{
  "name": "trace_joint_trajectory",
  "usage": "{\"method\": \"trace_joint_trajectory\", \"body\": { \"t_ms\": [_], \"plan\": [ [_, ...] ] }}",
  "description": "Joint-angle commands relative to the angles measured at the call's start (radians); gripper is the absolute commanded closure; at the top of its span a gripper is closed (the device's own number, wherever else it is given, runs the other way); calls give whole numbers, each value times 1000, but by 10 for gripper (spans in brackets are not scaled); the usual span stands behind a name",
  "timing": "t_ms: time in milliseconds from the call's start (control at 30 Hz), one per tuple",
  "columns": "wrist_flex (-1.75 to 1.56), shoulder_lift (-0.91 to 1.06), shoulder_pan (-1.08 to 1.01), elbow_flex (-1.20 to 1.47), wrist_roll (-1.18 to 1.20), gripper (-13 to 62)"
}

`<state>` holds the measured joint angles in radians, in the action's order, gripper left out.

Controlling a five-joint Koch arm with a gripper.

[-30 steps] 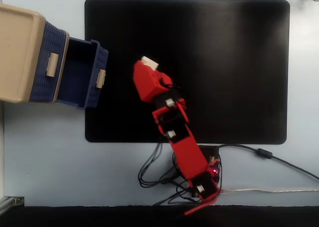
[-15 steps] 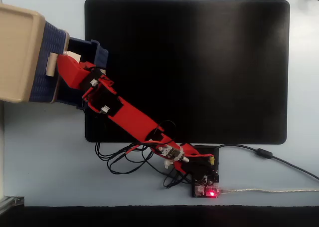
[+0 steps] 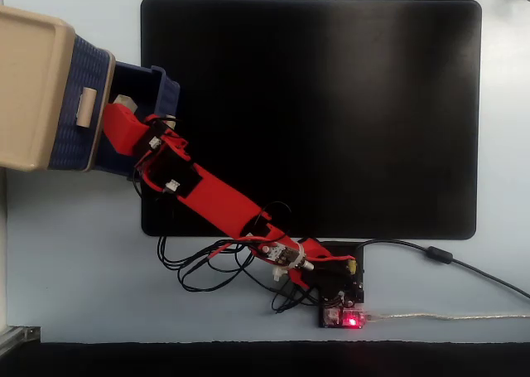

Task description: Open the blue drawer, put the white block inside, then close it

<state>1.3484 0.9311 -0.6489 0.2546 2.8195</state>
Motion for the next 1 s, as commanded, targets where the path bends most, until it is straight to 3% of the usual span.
{"method": "trace_joint_trajectory", "body": {
  "t_ms": [0,233,467,967],
  "plan": [
    [103,120,-21,-43,-35,155],
    [558,173,-129,-31,-472,156],
    [465,-77,-123,-31,-472,156],
    [-3,-160,55,-32,-354,155]
  ]
}}
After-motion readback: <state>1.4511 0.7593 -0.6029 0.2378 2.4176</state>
